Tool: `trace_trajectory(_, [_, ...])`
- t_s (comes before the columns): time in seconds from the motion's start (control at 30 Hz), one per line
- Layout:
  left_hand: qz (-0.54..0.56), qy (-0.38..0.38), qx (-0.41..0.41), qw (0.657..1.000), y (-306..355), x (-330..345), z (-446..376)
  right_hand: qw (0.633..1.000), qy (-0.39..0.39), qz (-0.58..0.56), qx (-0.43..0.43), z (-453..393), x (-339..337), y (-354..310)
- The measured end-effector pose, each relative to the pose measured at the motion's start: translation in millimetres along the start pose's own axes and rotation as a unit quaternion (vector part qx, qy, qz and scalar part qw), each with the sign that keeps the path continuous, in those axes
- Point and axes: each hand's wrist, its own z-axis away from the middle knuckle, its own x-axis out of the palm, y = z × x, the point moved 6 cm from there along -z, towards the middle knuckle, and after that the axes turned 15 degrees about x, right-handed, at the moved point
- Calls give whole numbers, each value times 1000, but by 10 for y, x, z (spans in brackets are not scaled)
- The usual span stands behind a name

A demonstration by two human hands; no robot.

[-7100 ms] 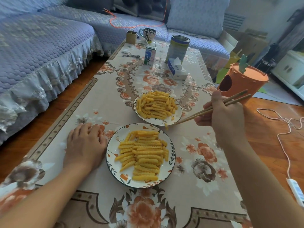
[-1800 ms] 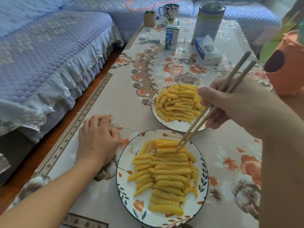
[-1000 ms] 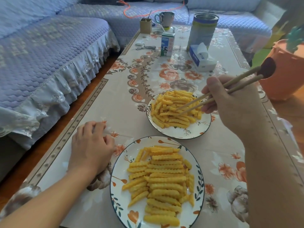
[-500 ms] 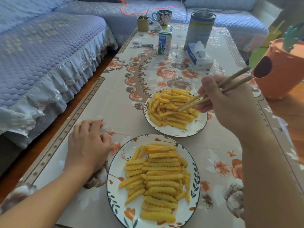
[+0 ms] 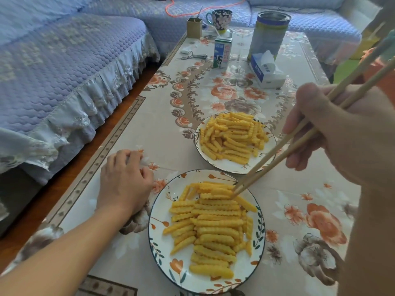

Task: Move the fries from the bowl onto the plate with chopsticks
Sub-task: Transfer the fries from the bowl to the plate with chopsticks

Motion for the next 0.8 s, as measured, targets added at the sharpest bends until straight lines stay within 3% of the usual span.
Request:
trace_trajectory(0.33, [-6,-2,4,1000,-32,32,-7,989,-74,130,18,-22,454,99])
trace_trajectory(0.43, [-8,4,3,1000,-27,30,-3,996,-21,84,-7,-50,257,50])
trace_trajectory(0.6, [-14,9,4,1000,-25,32,3,990,140,-8,3,-255,-165,265])
trace_trajectory(0.8, [-19,4,7,1000,-24,36,-5,988,136,31,67,-392,-216,490])
